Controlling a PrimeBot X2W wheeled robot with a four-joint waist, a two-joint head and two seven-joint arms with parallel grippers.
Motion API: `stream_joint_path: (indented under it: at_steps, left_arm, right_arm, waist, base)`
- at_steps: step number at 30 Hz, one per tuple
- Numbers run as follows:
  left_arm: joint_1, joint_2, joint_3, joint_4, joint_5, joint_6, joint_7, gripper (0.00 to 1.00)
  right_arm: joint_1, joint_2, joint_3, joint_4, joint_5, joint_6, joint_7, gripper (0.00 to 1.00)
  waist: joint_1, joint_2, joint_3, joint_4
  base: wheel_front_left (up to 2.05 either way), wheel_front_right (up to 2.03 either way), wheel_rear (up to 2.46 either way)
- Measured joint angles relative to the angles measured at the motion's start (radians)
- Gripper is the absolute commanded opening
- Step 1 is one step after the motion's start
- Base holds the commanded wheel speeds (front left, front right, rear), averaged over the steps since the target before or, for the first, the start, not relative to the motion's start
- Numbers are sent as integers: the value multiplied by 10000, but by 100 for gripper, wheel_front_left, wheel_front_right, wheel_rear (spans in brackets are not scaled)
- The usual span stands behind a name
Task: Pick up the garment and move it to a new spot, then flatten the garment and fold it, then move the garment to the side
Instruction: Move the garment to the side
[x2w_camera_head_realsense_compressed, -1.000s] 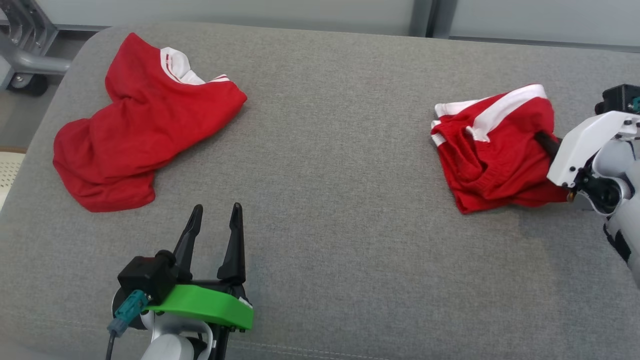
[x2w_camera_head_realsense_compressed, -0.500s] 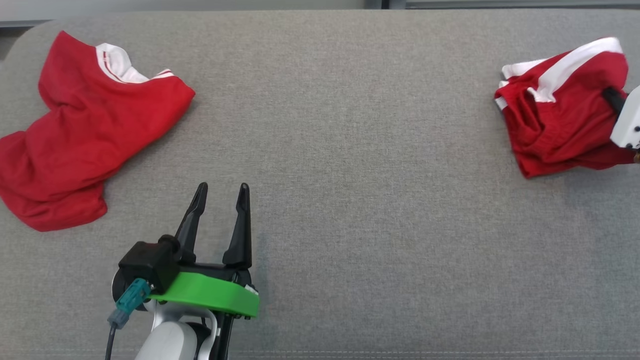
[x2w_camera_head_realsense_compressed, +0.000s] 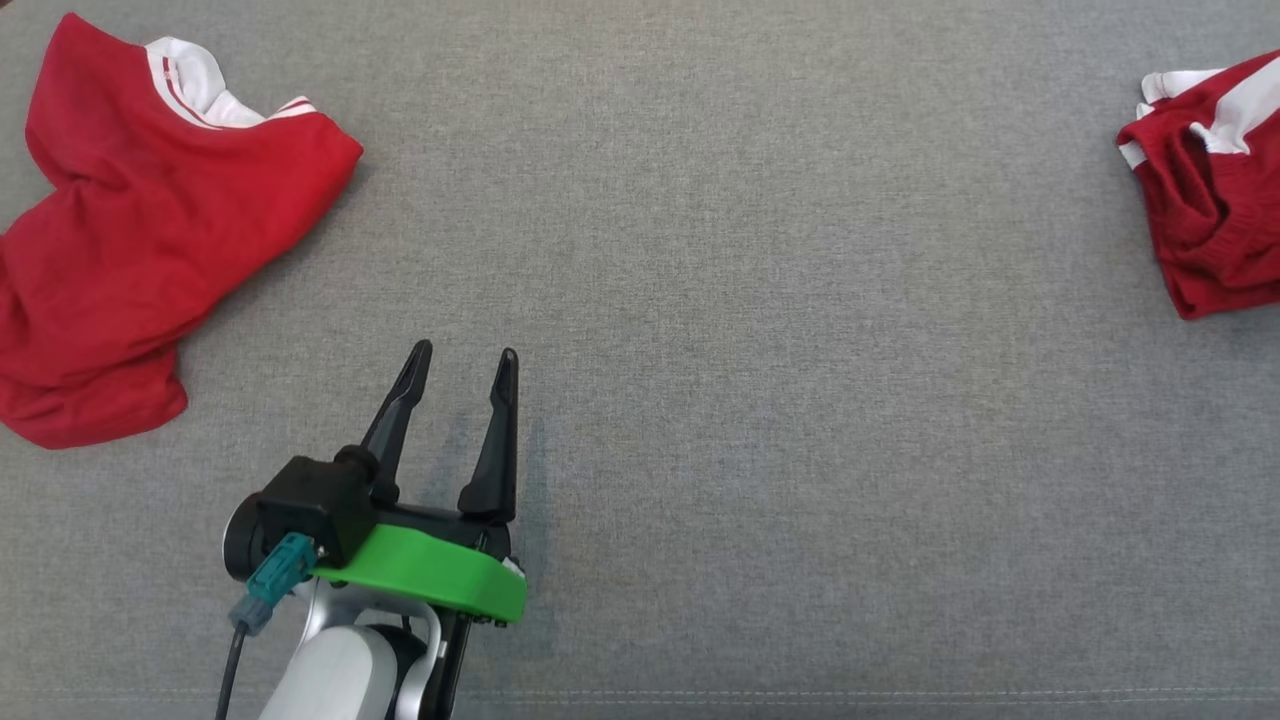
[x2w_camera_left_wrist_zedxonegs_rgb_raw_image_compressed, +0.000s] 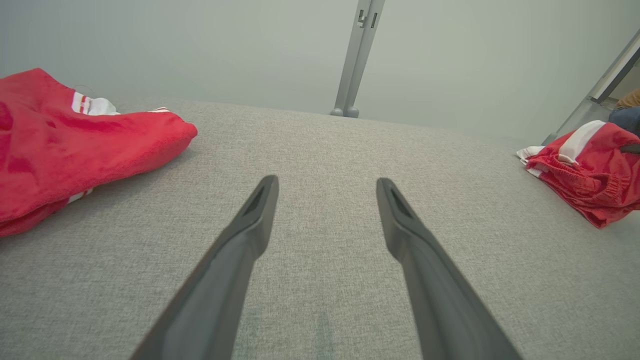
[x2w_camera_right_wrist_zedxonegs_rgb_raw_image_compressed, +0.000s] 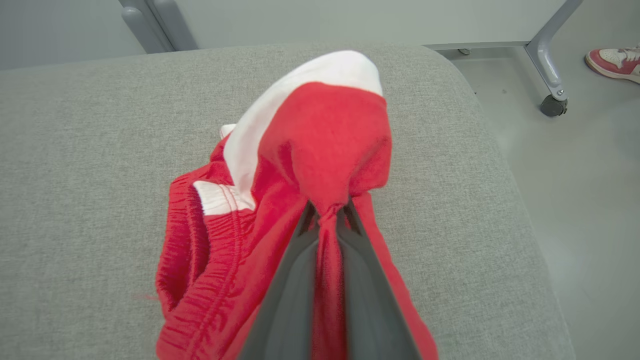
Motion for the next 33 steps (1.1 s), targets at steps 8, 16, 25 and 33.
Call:
stream_joint_path:
  at_steps: [8,16,25,33]
  left_arm:
    - [-236,2,-50,-247,105,0,142,100]
    - [-235,4,-17,-278,107,0,257,100]
    - [-235,4,6,-303,107,0,341,100]
    - [-236,0,23,-303,107,0,341,100]
  right_arm:
    - [-64,-150,395,290,-750,-631,-458,0]
    - [-65,-65,424,562,-803,-986,-796,47]
    - [-189,150,441,709,-863,-989,-959,100]
    - [-206,190,439,963,-863,-1097,-963,100]
  waist:
    - [0,1,296,218]
    - [0,0,416,269]
    - [0,0,507,161]
    - [1,1,527,101]
  base:
    - [0,0,0]
    - [0,0,0]
    - [0,0,0]
    - [0,0,0]
